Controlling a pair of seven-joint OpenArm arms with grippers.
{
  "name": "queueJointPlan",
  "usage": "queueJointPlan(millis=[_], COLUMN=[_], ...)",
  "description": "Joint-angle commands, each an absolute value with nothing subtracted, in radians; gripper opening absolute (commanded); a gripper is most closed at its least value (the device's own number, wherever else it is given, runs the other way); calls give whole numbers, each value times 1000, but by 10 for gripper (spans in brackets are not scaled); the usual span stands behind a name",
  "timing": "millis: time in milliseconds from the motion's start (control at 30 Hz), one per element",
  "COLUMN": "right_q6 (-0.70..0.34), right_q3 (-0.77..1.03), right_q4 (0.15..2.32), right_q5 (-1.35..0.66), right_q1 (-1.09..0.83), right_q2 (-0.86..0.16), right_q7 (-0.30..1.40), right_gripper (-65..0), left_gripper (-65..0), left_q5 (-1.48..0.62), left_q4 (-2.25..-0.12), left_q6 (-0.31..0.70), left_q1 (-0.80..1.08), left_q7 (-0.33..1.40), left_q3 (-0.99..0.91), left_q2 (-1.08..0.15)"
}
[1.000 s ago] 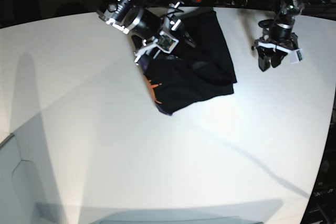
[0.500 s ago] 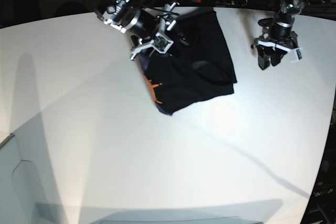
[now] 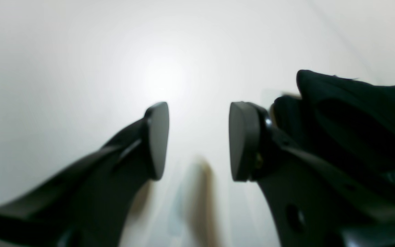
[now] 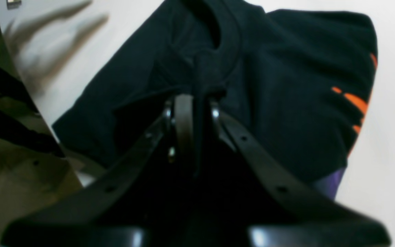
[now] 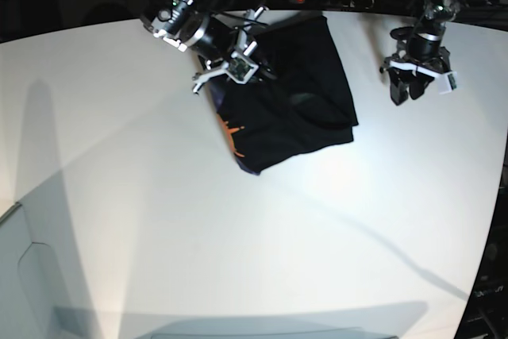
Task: Fold the T-shirt properly
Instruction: 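Press the right gripper on the folded bundle and adjust its edge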
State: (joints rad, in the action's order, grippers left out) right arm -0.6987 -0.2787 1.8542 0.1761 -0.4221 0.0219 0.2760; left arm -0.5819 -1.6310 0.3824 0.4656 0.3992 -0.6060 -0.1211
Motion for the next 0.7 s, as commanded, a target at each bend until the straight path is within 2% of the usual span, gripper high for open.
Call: queueJointPlan(millis=[0, 200, 367, 533, 667], right_q6=[-698, -698, -698, -698, -698], right_q3=[-303, -420, -584, -587, -541], right_q4=[1888, 1962, 1956, 1937, 1937], right_q5=[151, 151, 153, 153, 154], right_q1=[-424, -437, -418, -398, -398], right_q2=[30, 25, -59, -68, -64], right_q7=[242, 242, 249, 252, 252], right_gripper=[-598, -598, -598, -595, -517], left_gripper=[-370, -370, -370, -370, -370], left_q5=[-598, -598, -598, -598, -598], left_q4=[-1649, -1641, -1643, -1644, -1653], left_q6=[390, 390, 390, 390, 390], left_q1=[469, 466, 467, 469, 483], left_q7=[375, 375, 375, 375, 375], left_q3=[-610, -605, -608, -608, -605], left_q2=[-131, -131, -131, -131, -116])
